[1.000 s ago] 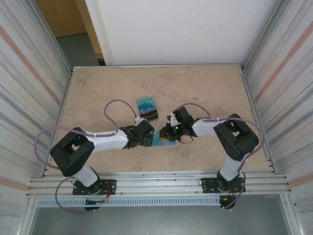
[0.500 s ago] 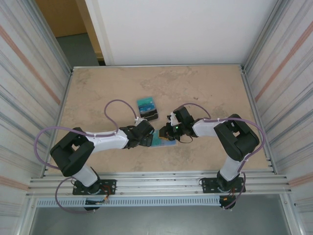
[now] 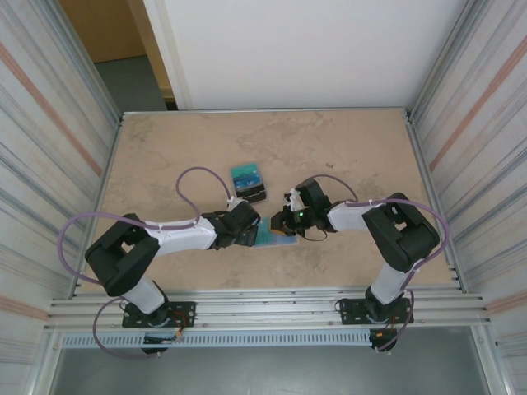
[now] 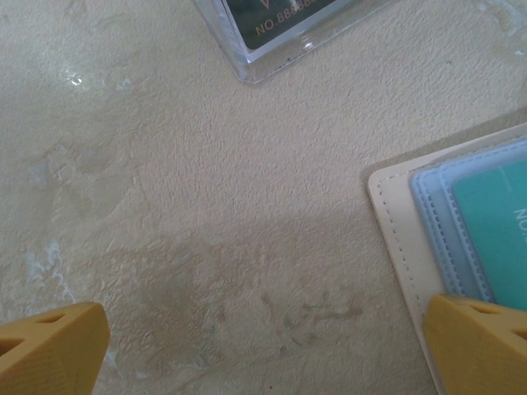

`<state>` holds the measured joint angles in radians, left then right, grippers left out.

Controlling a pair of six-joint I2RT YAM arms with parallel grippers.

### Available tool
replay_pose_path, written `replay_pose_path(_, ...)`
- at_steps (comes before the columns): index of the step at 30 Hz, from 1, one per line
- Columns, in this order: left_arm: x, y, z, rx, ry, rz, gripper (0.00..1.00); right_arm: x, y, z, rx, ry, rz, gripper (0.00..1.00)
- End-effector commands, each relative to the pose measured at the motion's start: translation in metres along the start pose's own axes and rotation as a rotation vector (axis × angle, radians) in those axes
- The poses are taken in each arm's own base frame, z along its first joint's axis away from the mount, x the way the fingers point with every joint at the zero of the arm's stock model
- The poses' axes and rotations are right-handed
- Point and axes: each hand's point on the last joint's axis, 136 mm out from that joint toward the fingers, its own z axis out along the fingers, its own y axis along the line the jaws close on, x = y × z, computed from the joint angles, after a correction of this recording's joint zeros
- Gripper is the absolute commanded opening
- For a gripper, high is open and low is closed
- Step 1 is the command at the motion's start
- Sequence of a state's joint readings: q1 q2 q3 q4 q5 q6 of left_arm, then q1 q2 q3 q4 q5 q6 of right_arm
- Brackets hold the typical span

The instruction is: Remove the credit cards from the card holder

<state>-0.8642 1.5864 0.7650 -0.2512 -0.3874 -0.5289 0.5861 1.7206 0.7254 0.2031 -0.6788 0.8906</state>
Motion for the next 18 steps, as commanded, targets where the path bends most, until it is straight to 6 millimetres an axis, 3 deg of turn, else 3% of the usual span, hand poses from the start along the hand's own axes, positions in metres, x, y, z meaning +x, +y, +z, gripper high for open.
replay_pose_path(1, 0.0178, 0.0096, 0.0057, -0.057, 0.066, 0.024, 0.99, -0.0008, 0.0117, -0.0076, -0.044, -0.006, -0.002, 0.15)
replay_pose_path(9, 0.0195, 0.0103, 0.0061, -0.06, 0.071, 0.023, 0.99, -0.0023, 0.0109, -0.0098, -0.047, -0.013, 0.006, 0.19)
replay_pose_path(18, 0.0215, 0.011, 0.0073, -0.065, 0.078, 0.024, 0.99, -0.0034, 0.0112, -0.0117, -0.053, -0.02, 0.009, 0.18)
